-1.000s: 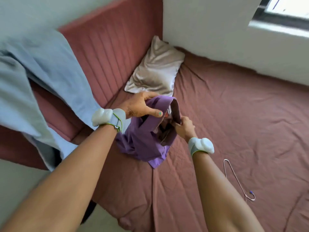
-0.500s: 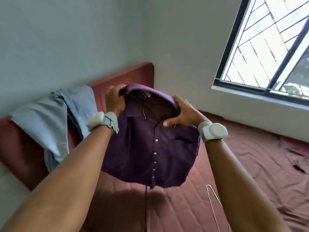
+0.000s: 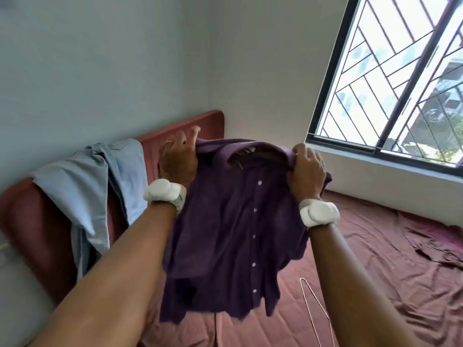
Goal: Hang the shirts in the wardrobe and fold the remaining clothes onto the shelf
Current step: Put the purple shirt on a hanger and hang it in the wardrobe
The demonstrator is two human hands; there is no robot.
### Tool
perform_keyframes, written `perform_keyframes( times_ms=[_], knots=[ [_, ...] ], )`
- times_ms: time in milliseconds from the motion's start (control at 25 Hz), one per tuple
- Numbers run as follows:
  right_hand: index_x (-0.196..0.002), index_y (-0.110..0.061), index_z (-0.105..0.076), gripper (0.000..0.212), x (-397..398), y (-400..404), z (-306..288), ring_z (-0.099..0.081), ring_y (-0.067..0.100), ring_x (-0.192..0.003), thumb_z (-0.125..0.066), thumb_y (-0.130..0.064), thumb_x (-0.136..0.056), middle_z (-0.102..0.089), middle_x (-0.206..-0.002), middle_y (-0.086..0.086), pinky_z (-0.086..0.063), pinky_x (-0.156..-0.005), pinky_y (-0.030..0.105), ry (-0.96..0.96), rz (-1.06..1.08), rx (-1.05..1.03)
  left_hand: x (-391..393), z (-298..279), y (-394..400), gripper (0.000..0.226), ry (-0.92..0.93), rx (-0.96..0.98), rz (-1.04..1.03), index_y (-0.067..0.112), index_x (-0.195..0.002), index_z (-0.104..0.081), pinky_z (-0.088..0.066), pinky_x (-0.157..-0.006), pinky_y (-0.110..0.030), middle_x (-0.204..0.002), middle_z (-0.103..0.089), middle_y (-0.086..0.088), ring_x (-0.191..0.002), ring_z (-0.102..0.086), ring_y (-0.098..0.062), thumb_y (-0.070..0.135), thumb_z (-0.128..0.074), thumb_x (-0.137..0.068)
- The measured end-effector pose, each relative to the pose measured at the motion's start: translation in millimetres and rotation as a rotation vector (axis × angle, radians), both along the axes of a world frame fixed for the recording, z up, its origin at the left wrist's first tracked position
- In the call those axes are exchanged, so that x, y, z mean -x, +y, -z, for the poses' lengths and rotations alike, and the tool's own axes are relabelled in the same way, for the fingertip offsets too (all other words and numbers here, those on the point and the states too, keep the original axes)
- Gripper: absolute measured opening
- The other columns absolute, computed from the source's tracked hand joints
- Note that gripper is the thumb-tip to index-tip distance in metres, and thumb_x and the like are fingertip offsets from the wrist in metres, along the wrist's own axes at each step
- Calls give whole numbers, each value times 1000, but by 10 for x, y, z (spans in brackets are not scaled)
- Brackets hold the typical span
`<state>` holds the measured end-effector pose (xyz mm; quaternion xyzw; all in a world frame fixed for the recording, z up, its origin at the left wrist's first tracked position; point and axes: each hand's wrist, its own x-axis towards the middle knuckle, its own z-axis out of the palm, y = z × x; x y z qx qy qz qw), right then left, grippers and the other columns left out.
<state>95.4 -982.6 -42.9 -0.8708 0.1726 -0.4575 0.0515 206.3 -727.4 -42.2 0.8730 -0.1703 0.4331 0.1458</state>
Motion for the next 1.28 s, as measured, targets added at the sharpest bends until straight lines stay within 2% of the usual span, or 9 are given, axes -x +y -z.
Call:
perform_keyframes(
  times_ms=[80,200,240,360,560,720,960,1120,1280],
  knots=[
    [-113,-9,-55,46,123,105,410,-56,36,-95,-61,-7,-67,-60,-102,16,-41,-83,42,31,-39,11,121,251,-75,44,32,-71,25,26,-128,-48,-52,-63,-40,-99,-61,-11,-78,-59,-31,9,-50,-88],
    [-99,-22,-59,23,517,169,1186,-63,32,-102,-66,-16,-78,-65,-110,14,-47,-79,34,1072,-202,-148,537,1052,23,34,849,-788,233,20,-126,-56,-51,-85,-38,-124,-61,-12,-96,-60,-30,15,-42,-95],
    [-98,-21,-60,23,622,114,1261,-62,31,-106,-69,-19,-77,-64,-114,12,-46,-78,32,1197,-159,-230,578,1126,94,33,955,-800,183,20,-126,-58,-48,-89,-36,-128,-59,-10,-104,-60,-30,18,-41,-97],
    [-110,-14,-60,33,536,-50,941,-61,36,-106,-67,-26,-80,-63,-116,16,-47,-78,35,827,27,-263,298,827,4,34,724,-398,17,18,-123,-58,-49,-87,-44,-121,-60,-16,-107,-60,-39,20,-35,-98],
    [-105,-8,-60,38,422,60,434,-61,40,-91,-57,-12,-68,-63,-97,18,-48,-75,43,-12,-51,-191,195,387,-240,41,205,238,261,13,-128,-55,-49,-81,-42,-115,-65,-15,-100,-61,-36,11,-40,-91],
    [-117,-20,-58,35,717,19,1237,-60,35,-108,-58,-31,-84,-61,-122,14,-50,-85,39,1043,-131,-265,419,1226,-40,32,978,-554,134,16,-120,-63,-48,-91,-39,-113,-65,-6,-103,-62,-26,15,-49,-92],
    [-60,-12,-52,34,386,-60,750,-60,23,-75,-68,-34,-79,-59,-74,8,-44,-67,32,487,-205,-621,226,852,-265,38,664,-18,-108,18,-122,-60,-39,-96,-48,-123,-57,-14,-115,-51,-38,9,-35,-94],
    [-70,-2,-61,29,147,100,347,-50,16,-68,-66,-28,-81,-55,-64,1,-46,-68,36,207,-333,-754,388,748,-506,38,515,440,278,15,-112,-65,-39,-96,-43,-110,-53,-10,-105,-52,-35,23,-43,-82],
    [-80,-11,-70,22,50,191,234,-57,14,-70,-63,-31,-77,-66,-70,1,-51,-73,37,154,-445,-777,547,1103,-764,61,781,273,470,16,-118,-58,-43,-90,-40,-107,-52,-12,-103,-52,-27,60,-55,-77]
  ],
)
